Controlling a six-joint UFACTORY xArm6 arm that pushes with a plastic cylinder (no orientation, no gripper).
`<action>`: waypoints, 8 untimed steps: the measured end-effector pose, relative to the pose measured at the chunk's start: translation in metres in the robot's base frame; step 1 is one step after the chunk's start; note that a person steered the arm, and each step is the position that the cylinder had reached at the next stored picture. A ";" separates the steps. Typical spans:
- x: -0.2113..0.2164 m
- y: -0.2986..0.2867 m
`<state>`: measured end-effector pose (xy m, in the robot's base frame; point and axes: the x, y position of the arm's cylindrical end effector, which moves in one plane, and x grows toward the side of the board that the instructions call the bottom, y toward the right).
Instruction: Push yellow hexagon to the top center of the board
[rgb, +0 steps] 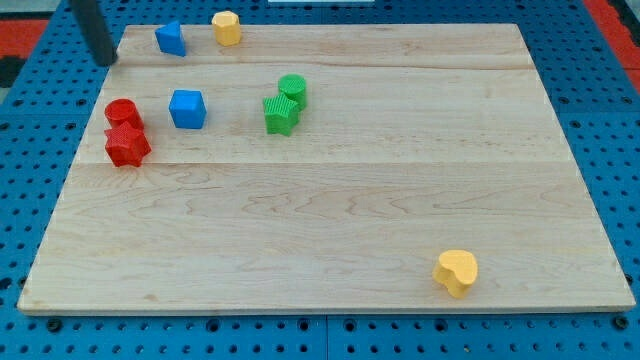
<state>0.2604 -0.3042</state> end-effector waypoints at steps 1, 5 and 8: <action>-0.043 0.000; -0.066 0.112; -0.069 0.194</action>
